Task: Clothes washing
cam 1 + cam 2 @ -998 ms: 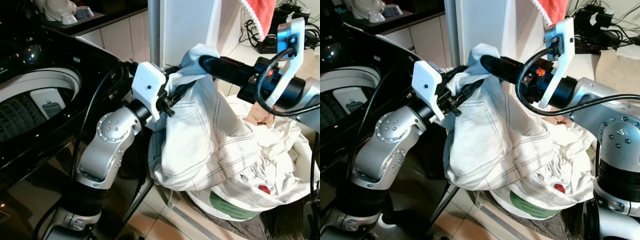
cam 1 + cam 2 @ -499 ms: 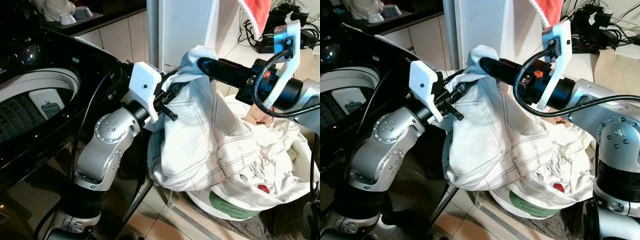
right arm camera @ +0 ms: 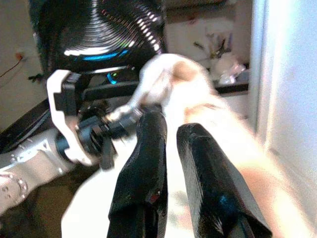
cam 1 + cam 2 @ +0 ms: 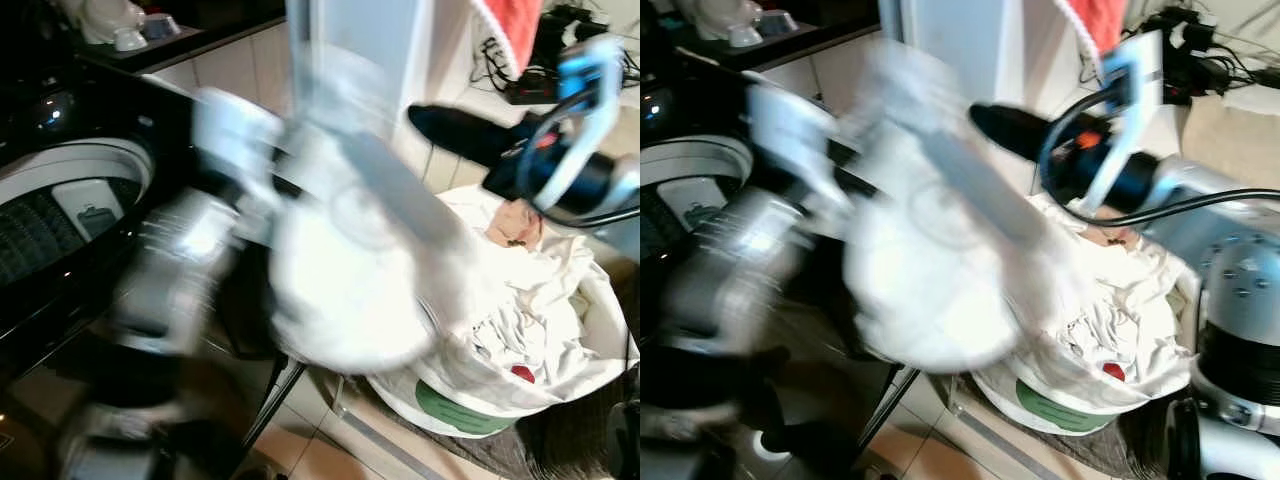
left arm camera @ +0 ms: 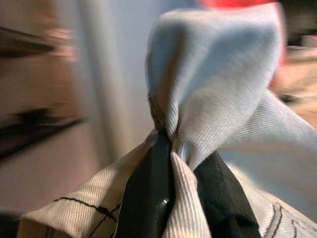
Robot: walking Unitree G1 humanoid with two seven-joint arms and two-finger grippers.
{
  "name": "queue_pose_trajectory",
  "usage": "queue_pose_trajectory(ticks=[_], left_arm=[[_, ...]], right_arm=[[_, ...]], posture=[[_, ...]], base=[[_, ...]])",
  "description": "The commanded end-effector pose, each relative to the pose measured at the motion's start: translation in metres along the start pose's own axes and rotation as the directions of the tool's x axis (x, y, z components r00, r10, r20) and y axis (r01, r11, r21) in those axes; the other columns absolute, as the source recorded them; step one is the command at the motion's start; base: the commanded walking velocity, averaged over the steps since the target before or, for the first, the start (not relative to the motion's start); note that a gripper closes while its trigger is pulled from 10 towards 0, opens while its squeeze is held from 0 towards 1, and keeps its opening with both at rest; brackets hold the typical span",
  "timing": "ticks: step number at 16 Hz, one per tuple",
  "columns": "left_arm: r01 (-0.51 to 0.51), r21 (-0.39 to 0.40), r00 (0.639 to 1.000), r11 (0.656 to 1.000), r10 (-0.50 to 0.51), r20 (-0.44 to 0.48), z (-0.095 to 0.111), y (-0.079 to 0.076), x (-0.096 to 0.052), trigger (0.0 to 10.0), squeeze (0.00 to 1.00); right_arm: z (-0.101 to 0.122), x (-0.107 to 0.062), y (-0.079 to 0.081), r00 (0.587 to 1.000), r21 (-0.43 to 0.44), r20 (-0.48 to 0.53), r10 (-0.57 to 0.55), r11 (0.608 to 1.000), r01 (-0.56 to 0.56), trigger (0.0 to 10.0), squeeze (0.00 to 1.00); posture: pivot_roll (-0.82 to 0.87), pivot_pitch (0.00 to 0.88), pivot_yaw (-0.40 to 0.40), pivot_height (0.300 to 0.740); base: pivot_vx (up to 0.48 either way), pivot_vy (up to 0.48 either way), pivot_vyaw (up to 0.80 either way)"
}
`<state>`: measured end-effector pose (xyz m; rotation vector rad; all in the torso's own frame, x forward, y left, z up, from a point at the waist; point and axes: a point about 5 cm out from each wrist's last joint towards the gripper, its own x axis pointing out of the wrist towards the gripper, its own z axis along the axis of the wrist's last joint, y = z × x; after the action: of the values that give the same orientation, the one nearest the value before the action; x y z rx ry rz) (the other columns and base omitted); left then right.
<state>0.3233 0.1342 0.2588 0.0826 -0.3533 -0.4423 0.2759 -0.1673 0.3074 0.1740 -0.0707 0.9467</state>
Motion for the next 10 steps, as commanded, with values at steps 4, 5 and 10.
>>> queue_pose_trajectory(ticks=[4, 5, 10], left_arm=[[-0.540, 0.395, 0.824, 0.743, 0.372, 0.427, 0.139, 0.130, 0.004, 0.0, 0.00], [-0.605, 0.442, 0.783, 0.662, 0.393, 0.482, 0.159, 0.140, 0.000, 0.0, 0.00], [-0.403, 0.756, 0.864, 0.516, 0.486, 0.129, 0.113, 0.172, 0.014, 0.0, 0.00]], right_arm=[[0.002, 0.003, 0.005, 1.000, -0.049, 0.001, 0.016, 0.999, -0.016, 10.0, 0.79], [0.002, 0.003, 0.006, 1.000, -0.057, -0.004, 0.025, 0.998, -0.025, 10.0, 0.18], [-0.022, 0.012, 0.015, 0.989, -0.136, -0.145, 0.024, 0.990, -0.044, 10.0, 0.00]], posture=[[-0.05, 0.000, 0.042, 0.740], [-0.05, 0.000, 0.042, 0.740], [-0.05, 0.000, 0.051, 0.740]], base=[[0.000, 0.000, 0.00], [0.000, 0.000, 0.00], [0.000, 0.000, 0.00]])
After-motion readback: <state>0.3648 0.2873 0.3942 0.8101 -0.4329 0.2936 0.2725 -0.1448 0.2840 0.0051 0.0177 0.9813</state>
